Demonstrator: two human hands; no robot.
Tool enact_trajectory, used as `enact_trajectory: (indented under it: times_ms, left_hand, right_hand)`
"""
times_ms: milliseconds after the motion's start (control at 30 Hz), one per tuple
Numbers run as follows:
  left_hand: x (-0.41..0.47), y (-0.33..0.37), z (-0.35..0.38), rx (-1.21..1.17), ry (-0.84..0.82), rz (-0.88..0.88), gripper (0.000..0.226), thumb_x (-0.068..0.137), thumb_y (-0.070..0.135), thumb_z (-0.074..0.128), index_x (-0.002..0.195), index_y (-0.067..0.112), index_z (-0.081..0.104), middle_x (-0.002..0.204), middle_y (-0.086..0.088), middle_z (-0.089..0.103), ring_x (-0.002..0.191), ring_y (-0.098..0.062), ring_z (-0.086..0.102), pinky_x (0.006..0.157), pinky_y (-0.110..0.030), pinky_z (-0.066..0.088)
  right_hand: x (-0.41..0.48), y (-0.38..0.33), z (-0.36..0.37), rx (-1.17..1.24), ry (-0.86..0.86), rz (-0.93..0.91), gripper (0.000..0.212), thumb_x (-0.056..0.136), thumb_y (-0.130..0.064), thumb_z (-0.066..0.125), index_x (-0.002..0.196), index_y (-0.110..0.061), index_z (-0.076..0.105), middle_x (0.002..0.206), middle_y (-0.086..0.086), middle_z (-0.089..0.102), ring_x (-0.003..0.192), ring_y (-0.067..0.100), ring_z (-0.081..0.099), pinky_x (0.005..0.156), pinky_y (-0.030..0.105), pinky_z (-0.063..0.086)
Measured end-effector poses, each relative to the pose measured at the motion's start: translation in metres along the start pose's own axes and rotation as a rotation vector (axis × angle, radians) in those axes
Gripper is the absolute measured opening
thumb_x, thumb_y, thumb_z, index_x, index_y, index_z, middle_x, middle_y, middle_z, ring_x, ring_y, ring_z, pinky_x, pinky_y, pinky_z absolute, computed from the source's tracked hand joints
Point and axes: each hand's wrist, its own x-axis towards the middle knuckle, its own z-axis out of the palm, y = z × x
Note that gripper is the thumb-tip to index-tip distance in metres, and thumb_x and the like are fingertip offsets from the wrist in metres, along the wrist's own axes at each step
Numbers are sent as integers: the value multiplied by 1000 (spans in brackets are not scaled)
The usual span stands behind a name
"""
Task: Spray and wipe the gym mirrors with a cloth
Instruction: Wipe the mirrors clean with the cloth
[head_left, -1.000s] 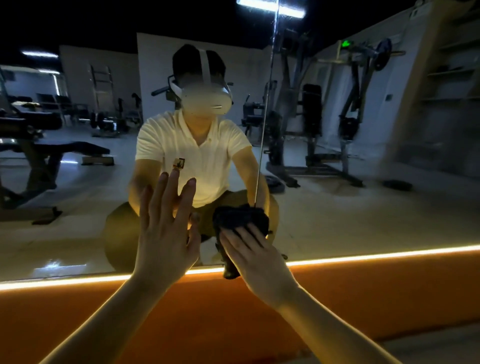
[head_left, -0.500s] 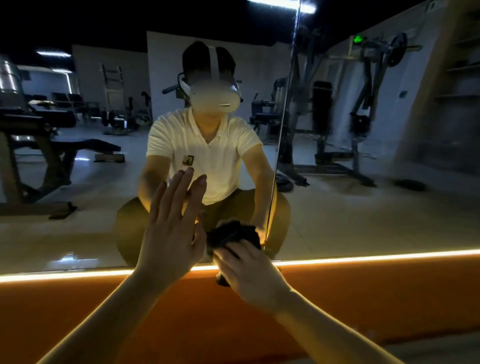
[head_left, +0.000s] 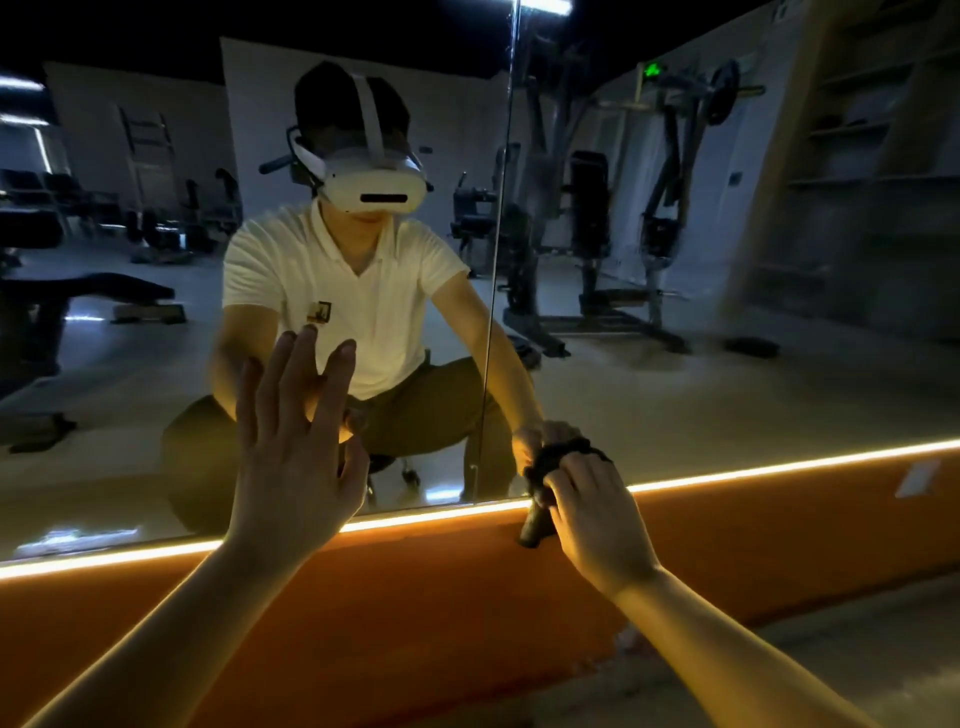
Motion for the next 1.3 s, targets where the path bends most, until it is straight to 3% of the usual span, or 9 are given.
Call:
enact_trajectory:
  times_ms: [100,267,433,600,733,900,1000,1167,1300]
  left_hand:
    - [1,0,1,-4,0,2,70,93,26,61,156,1,42,165,-31,25,157,-46,18,122,-69,19]
    - [2,6,5,4,7,51,69,95,27,59,156,0,42,166,-31,26,156,-46,22,122,-69,21]
    - [2,13,15,3,19,53,70,94,26,62,156,0,43,166,-31,26,156,-46,21,124,-67,17]
    - [3,14,18,5,30,47,69,94,26,62,155,0,44,164,-31,27,156,-47,22,124,-68,17]
    - [4,18,17,24,20,36,69,94,28,60,155,1,44,164,-32,27,155,-49,22,122,-70,19]
    - [6,24,20,30,40,-4,69,93,25,62,155,1,44,165,-31,26,156,-48,22,123,-69,18]
    - [9,26,20,20,54,26,70,92,23,64,155,0,43,167,-29,23,157,-46,20,122,-70,20]
    - [10,27,22,21,48,37,71,92,24,61,157,1,41,169,-27,21,158,-44,19,124,-68,17]
    - [10,28,24,25,42,28,70,92,25,61,156,2,44,168,-27,23,157,-45,20,123,-69,17]
  right_hand:
    - [15,-27,-4,143,63,119,23,95,-26,69,113,-12,63,116,9,61,111,25,59,101,45,52]
    - [35,-90,-9,159,50,-181,40,88,-31,72,123,-14,60,120,9,59,112,22,60,102,40,53]
    - [31,-41,-14,70,37,-243,53,85,-29,77,129,-12,53,129,10,57,121,26,56,108,44,49]
    - [22,29,-11,152,196,240,39,84,-12,73,120,-5,58,122,18,59,116,33,58,100,50,53]
    - [30,55,-11,226,201,817,73,88,-15,70,151,1,36,154,27,36,142,41,40,110,58,47]
    - [68,-33,-20,284,305,606,80,96,-25,58,161,-1,18,165,24,21,154,37,23,123,54,30]
    - [81,-84,-21,252,295,312,77,100,-27,56,161,-7,15,168,18,18,158,33,14,126,48,17]
    - [84,-56,-17,76,266,-66,63,104,-30,57,159,-7,34,165,15,31,156,30,22,129,43,16]
    - [74,-10,-19,104,290,42,63,109,-34,44,161,-7,23,167,15,24,158,28,14,129,44,11]
